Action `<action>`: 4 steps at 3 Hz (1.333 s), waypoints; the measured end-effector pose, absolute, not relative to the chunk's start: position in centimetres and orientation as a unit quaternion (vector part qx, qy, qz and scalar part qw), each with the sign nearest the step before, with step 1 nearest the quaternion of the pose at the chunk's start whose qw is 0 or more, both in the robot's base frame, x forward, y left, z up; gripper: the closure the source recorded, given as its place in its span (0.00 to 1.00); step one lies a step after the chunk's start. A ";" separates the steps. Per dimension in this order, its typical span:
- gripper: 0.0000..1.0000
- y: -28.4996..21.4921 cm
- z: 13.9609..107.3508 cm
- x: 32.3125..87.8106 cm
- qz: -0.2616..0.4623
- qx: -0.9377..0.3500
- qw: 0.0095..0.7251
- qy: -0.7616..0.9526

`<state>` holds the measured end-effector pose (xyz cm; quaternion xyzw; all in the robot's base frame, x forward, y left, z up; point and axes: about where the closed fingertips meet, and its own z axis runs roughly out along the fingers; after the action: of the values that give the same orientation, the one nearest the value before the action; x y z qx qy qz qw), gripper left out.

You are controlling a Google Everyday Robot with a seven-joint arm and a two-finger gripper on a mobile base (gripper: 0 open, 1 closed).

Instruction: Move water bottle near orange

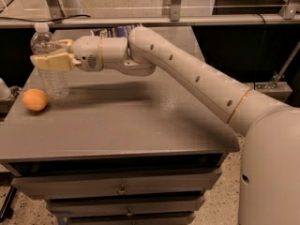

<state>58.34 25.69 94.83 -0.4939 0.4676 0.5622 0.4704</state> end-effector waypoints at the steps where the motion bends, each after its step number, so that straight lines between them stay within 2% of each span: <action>1: 0.59 25.5 94.6 58.4 0.562 -0.500 0.469 0.463; 2: 0.36 25.3 94.4 58.6 0.560 -0.508 0.470 0.455; 3: 0.37 24.7 94.4 58.9 0.553 -0.527 0.467 0.445; 4: 0.60 24.3 94.4 59.0 0.547 -0.548 0.462 0.432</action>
Offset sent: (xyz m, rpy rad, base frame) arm 0.0079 -0.0133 -0.0075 -0.0003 -0.0534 0.0308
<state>59.05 24.26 94.39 -0.5481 0.4322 0.5470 0.4622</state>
